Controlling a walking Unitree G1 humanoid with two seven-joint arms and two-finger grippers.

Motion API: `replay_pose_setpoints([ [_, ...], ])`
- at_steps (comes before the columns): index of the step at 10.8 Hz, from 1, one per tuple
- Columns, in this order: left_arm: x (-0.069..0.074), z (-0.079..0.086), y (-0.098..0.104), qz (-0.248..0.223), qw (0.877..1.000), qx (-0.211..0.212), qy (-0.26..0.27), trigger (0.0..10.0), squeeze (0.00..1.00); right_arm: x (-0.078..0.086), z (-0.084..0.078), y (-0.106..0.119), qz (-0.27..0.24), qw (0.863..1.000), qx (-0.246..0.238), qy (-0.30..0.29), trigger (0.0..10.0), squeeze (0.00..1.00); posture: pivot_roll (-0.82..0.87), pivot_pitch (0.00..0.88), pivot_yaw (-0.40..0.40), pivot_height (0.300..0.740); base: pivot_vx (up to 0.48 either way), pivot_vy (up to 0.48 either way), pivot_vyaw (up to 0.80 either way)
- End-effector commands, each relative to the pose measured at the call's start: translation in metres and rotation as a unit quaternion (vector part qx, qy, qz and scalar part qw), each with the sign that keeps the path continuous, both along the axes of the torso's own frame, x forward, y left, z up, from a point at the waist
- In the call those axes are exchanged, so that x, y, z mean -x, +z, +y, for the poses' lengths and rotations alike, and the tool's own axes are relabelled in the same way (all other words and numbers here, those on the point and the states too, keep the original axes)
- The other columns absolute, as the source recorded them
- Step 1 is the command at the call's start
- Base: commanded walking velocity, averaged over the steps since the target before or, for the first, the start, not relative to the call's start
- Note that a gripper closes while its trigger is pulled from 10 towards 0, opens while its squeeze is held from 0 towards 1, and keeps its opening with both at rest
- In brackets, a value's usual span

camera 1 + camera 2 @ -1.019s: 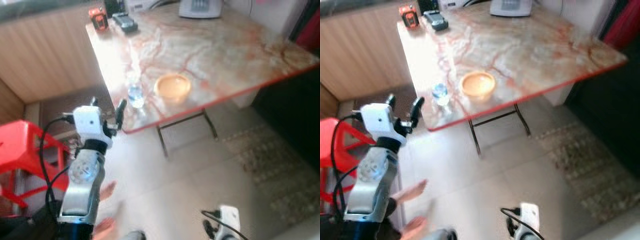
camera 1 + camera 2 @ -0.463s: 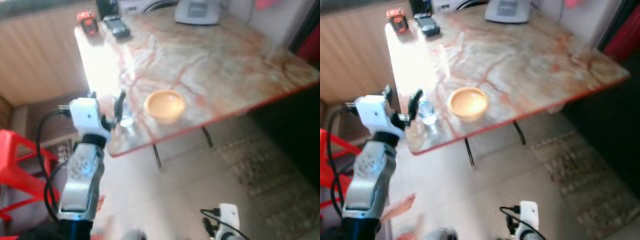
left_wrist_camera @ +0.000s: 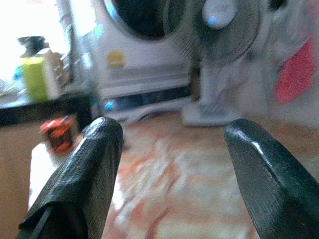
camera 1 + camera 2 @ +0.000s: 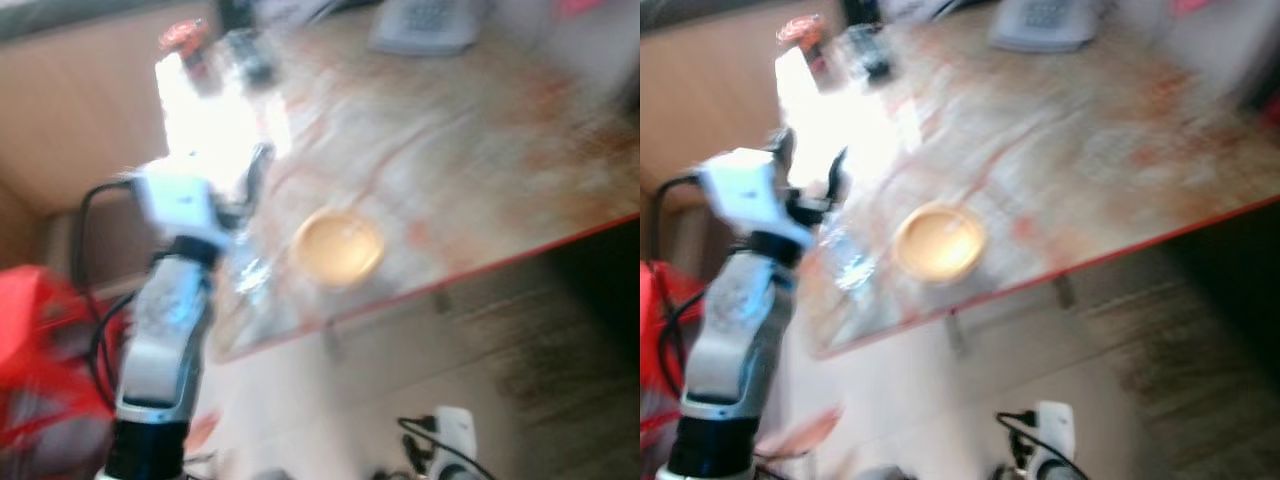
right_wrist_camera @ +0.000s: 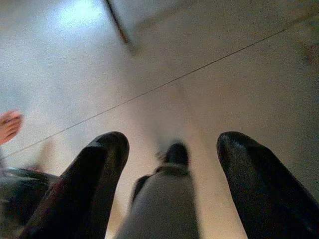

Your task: Restocking fridge

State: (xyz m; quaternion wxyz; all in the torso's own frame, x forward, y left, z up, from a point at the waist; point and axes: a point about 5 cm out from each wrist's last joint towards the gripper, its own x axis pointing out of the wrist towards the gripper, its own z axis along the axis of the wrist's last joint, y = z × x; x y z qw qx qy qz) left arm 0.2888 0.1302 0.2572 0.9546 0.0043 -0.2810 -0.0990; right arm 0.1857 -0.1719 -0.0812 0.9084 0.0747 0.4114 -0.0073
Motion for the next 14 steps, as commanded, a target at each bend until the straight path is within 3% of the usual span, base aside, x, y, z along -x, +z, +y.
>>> replay_pose_setpoints([
  [1,0.005,-0.003,0.012,-0.014,1.000,-0.017,-0.011,10.0,0.00,0.006,0.011,-0.004,0.013,1.000,-0.015,-0.003,10.0,0.00,0.17,0.197,0.046,0.740,0.000,0.000,0.00],
  [3,0.008,-0.018,0.014,0.020,0.997,-0.034,-0.068,10.0,0.00,0.006,0.012,-0.004,0.014,1.000,-0.016,-0.007,10.0,0.00,0.17,0.197,0.046,0.740,0.000,0.000,0.00],
  [4,0.002,-0.019,0.016,0.078,0.993,-0.056,-0.070,10.0,0.00,0.006,0.013,-0.004,0.014,1.000,-0.018,-0.009,10.0,0.00,0.17,0.195,0.049,0.740,0.000,0.000,0.00],
  [5,-0.001,-0.019,0.019,0.138,0.986,-0.036,-0.088,10.0,0.00,0.006,0.013,-0.004,0.015,1.000,-0.019,-0.012,10.0,0.00,0.18,0.192,0.048,0.740,0.000,0.000,0.00],
  [7,-0.004,-0.018,0.011,0.225,0.965,-0.113,-0.073,10.0,0.00,0.007,0.012,-0.005,0.016,0.999,-0.023,-0.031,10.0,0.00,0.19,0.191,0.048,0.740,0.000,0.000,0.00],
  [8,-0.007,-0.013,0.012,0.272,0.954,-0.115,-0.057,10.0,0.00,0.007,0.012,-0.005,0.016,0.999,-0.021,-0.038,10.0,0.00,0.20,0.189,0.047,0.740,0.000,0.000,0.00],
  [9,-0.005,-0.009,0.019,0.321,0.934,-0.135,-0.080,10.0,0.00,0.007,0.011,-0.005,0.017,0.999,-0.020,-0.040,10.0,0.00,0.21,0.187,0.046,0.740,0.000,0.000,0.00],
  [10,-0.004,-0.006,0.026,0.321,0.925,-0.182,-0.092,10.0,0.00,0.006,0.011,-0.005,0.018,0.999,-0.021,-0.040,10.0,0.00,0.22,0.185,0.046,0.740,0.000,0.000,0.00],
  [11,-0.008,0.001,0.028,0.330,0.919,-0.200,-0.078,10.0,0.00,0.006,0.011,-0.005,0.018,0.999,-0.021,-0.039,10.0,0.00,0.22,0.183,0.049,0.740,0.000,0.000,0.00],
  [12,-0.012,0.000,0.023,0.366,0.907,-0.173,-0.117,10.0,0.00,0.005,0.011,-0.004,0.017,0.999,-0.023,-0.038,10.0,0.00,0.22,0.181,0.047,0.740,0.000,0.000,0.00],
  [14,-0.018,0.007,0.016,0.407,0.893,-0.148,-0.123,10.0,0.00,0.004,0.011,-0.004,0.016,0.999,-0.024,-0.043,10.0,0.00,0.21,0.179,0.049,0.740,0.000,0.000,0.00],
])
